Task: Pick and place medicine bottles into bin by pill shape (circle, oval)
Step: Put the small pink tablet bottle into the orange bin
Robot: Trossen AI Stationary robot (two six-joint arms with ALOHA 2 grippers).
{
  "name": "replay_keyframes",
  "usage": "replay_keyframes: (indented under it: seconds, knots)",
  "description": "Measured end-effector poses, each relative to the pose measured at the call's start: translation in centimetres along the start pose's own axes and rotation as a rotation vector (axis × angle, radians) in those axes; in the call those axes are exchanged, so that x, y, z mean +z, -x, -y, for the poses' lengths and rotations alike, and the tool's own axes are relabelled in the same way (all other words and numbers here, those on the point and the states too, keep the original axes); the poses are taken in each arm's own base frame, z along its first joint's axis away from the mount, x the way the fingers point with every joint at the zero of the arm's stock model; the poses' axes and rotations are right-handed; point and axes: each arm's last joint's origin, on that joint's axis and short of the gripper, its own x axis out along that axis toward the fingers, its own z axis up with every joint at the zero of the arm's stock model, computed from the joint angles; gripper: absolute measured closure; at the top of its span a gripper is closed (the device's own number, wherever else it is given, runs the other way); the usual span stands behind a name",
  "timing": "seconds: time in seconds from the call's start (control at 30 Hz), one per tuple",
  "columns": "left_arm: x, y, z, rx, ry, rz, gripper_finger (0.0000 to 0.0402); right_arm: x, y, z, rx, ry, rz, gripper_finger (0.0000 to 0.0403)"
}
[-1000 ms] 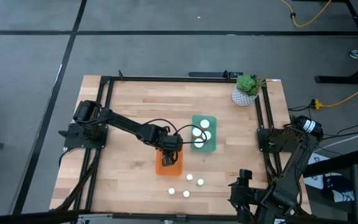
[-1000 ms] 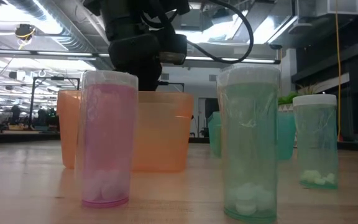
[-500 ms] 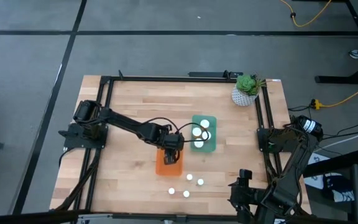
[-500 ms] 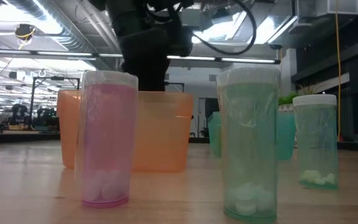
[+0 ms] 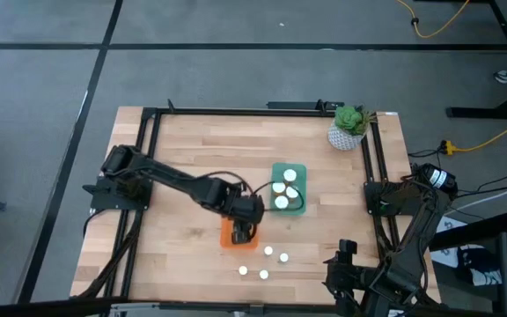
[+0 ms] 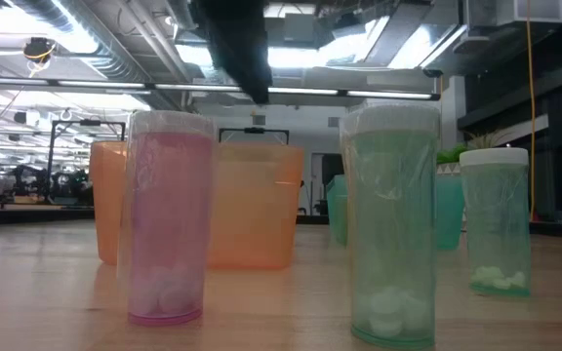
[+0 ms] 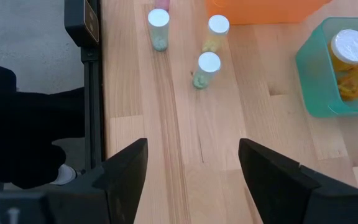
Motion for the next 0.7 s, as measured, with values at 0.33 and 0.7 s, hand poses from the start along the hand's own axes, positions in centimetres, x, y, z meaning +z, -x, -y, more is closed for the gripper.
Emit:
replay_keyframes:
  seconds: [0.33, 0.7]
  knots:
    - [-3.4, 2.5, 7.9, -0.118, -0.041, 0.016, 0.0233, 0.0, 0.0, 0.0, 0.000, -0.023, 0.000, 0.0148]
    - [-8.3, 2.6, 14.1, -0.142, -0.126, -0.001, 0.0233, 0.0, 0.0, 0.0, 0.004, -0.026, 0.002, 0.0148]
